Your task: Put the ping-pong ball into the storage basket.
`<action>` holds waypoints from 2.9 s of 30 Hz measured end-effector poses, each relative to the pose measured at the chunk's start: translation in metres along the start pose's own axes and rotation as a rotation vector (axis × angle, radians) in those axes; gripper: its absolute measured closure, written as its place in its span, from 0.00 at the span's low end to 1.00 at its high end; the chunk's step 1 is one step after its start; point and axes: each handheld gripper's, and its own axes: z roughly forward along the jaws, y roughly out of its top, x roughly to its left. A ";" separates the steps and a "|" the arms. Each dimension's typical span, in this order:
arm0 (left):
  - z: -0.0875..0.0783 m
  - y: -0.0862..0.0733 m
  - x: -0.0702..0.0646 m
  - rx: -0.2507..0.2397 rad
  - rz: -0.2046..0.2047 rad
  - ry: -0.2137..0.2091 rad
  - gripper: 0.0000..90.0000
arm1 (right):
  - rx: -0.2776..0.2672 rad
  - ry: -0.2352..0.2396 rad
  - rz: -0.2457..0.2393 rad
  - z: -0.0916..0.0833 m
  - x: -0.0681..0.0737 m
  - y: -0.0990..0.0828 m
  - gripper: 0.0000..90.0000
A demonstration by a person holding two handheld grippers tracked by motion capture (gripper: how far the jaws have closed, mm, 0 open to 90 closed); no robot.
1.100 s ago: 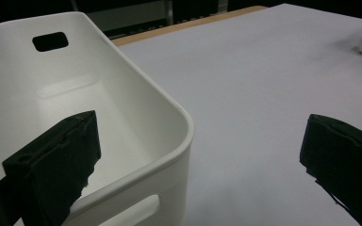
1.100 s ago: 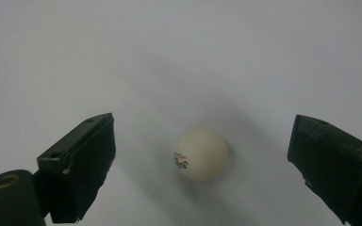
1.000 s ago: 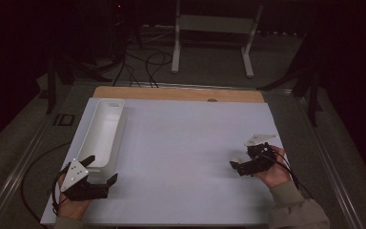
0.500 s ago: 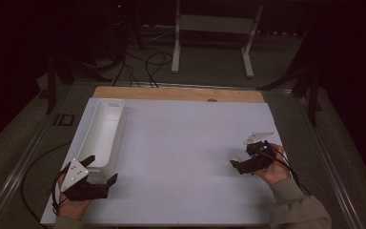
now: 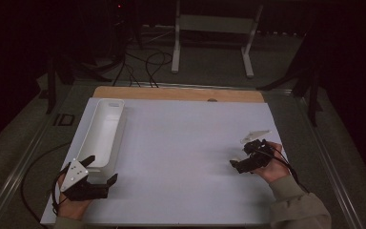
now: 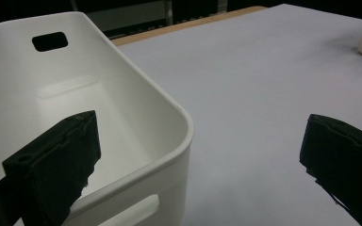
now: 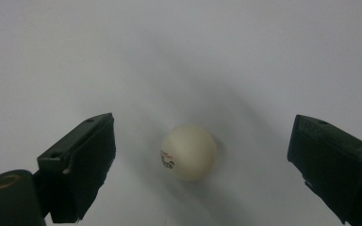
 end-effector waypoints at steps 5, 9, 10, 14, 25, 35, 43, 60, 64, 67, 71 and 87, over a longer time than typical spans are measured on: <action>0.000 0.000 0.000 0.000 0.001 0.000 0.00 | 0.012 0.001 -0.002 0.002 -0.001 0.000 0.09; 0.000 0.000 0.000 0.000 0.000 0.000 0.00 | 0.020 0.003 0.002 0.004 -0.002 0.000 0.09; 0.000 0.000 0.000 0.000 0.000 0.000 0.00 | 0.024 0.003 0.002 0.005 -0.002 0.000 0.09; 0.000 0.000 0.000 0.000 0.000 -0.001 0.00 | 0.033 0.005 -0.004 0.007 -0.003 0.000 0.09; 0.000 0.000 0.000 0.000 0.001 -0.002 0.00 | 0.056 0.010 -0.010 0.014 -0.005 0.001 0.09; 0.000 0.000 0.000 0.000 0.001 -0.001 0.00 | 0.079 0.010 -0.015 0.019 -0.007 0.001 0.09; 0.000 0.000 0.000 0.000 0.002 -0.001 0.00 | 0.092 0.015 -0.026 0.022 -0.006 0.002 0.09; 0.000 0.000 0.000 0.000 0.001 -0.002 0.00 | 0.121 0.025 -0.030 0.029 -0.006 0.001 0.09; 0.000 0.000 0.000 0.000 0.002 -0.002 0.00 | 0.129 0.023 -0.033 0.030 -0.006 0.002 0.09; 0.000 0.000 0.000 0.000 0.001 -0.002 0.00 | 0.135 0.029 -0.037 0.031 -0.005 0.002 0.09; 0.000 0.000 0.000 0.000 0.002 -0.002 0.00 | 0.147 0.029 -0.038 0.032 -0.004 0.002 0.09; 0.000 0.000 0.000 0.000 0.002 -0.002 0.00 | 0.178 0.036 -0.030 0.037 -0.003 0.001 0.09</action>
